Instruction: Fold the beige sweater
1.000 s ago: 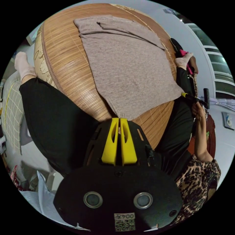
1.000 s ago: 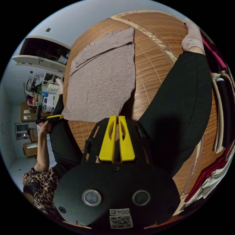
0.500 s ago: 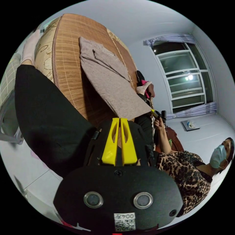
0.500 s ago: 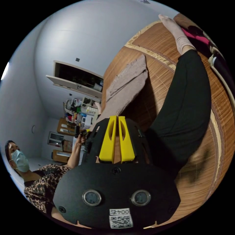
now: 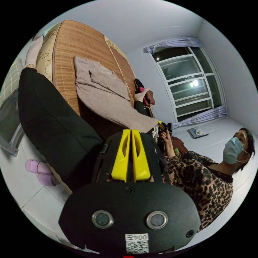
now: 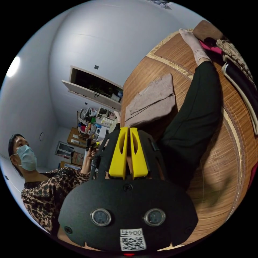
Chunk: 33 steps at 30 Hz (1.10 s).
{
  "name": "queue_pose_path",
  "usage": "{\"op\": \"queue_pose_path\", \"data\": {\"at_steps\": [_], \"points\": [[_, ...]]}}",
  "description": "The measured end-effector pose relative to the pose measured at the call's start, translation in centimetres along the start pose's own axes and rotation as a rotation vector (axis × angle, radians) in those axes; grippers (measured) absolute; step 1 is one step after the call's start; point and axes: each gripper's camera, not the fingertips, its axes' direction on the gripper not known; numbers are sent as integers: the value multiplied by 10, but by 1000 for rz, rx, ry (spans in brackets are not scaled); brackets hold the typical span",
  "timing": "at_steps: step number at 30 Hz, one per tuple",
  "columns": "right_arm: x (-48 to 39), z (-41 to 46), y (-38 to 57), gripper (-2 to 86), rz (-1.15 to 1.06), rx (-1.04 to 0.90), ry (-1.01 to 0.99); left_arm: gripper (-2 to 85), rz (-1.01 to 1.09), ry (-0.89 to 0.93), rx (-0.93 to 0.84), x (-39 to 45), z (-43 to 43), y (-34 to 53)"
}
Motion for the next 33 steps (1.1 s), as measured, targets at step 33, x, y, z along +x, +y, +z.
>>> {"op": "queue_pose_path", "data": {"at_steps": [33], "points": [[79,98,-403,1,134,-31,43,7,-258,-9,278,-75,-5,-394]]}}
